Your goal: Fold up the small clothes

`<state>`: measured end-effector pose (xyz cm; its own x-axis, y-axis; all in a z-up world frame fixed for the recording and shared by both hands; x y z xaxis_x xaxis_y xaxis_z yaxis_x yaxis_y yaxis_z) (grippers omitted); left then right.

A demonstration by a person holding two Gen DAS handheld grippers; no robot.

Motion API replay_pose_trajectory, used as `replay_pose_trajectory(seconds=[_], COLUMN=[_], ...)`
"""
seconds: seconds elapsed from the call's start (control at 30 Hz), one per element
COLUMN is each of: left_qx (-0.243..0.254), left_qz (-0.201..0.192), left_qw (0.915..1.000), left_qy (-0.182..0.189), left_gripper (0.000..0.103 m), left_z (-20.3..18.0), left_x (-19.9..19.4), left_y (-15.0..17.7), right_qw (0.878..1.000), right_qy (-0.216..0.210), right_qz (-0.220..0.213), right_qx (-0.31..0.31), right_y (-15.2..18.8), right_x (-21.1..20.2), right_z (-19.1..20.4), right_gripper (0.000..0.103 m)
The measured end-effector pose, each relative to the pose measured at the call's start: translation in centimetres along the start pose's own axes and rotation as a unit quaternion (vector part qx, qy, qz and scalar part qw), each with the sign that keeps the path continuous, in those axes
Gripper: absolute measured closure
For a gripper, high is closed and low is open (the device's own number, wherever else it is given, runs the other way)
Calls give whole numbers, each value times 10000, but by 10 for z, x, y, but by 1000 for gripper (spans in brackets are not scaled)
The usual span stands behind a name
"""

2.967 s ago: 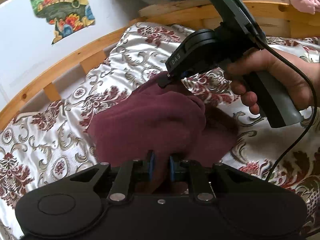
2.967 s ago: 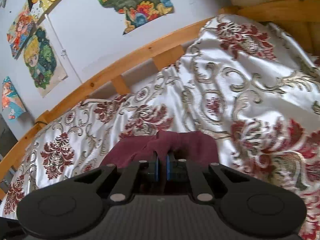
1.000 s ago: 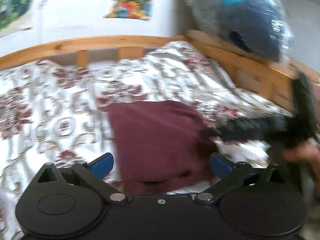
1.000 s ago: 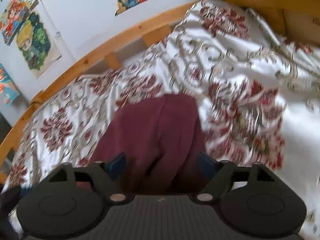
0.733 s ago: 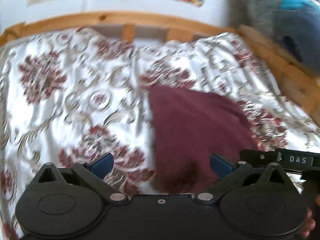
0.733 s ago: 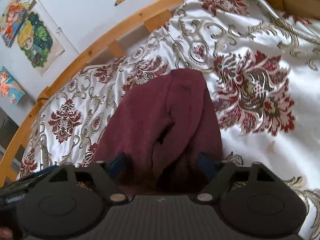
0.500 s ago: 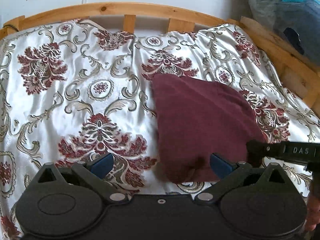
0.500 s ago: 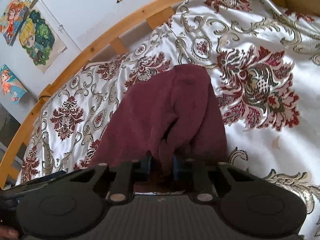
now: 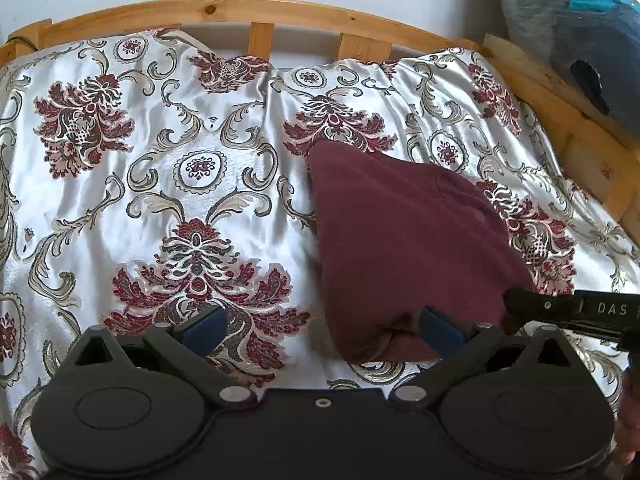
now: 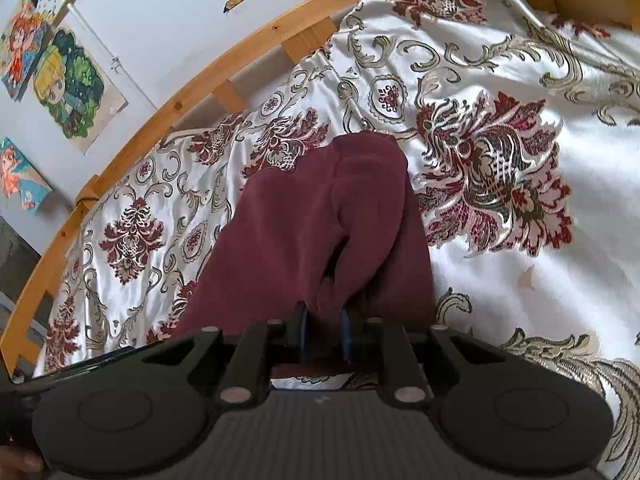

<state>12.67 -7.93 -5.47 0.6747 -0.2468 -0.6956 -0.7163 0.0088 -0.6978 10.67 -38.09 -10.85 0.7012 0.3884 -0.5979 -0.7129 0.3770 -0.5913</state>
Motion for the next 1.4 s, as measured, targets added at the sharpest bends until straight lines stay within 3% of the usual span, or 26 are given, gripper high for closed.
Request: replay_pose_trajectory(seconds=[0.2,0.33,0.47,0.67,0.7,0.87,1.13,1.2,1.23,1.4], left_qx=[-210,-365,-622,-573,-534,-317,-333,-328,-340,-477], left_qz=[-130,-33,175,517,546,626,645,634,638,749], left_qw=[9995,9993,9973,9965,9965,9971,9968,9969,9968,9949], left_qy=[179,105,351,335,340,310,325,317,327,473], left_gripper=[1,1,1,1,1,1,1,1,1,1], left_z=[4,12,19,15,14,9,9,9,9,8], left_x=[-1,8,22,45,47,54,56,56,56,58], left_y=[-7,-17,-25,-25,-24,-15,-13,-13,-13,-11], right_qw=[9999,9990,9970,9954,9958,9946,9960,9959,9959,9959], right_qy=[-133,-285,-403,-294,-233,-48,95,58,34,267], right_qz=[16,-68,-341,-657,-693,-957,-793,-785,-801,-864], right_qx=[86,329,563,627,559,398,389,436,420,-86], right_y=[1,-1,-8,-23,-28,-49,-59,-58,-58,-66], right_x=[1,-2,-9,-3,1,21,49,51,51,52], right_z=[0,-8,-17,-29,-30,-36,-44,-47,-47,-36], right_gripper=[81,63,36,34,34,58,60,76,90,96])
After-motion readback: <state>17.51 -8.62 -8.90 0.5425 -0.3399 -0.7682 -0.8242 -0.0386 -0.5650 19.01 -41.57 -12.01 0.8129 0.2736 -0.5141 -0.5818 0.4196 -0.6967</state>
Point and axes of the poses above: each gripper's, at about its wrist camera, not at the fingertips, and x roughly the way its jaws point, z to its left, y to its underside, the point moved 2 cm from there along x, roughly the way its jaws point
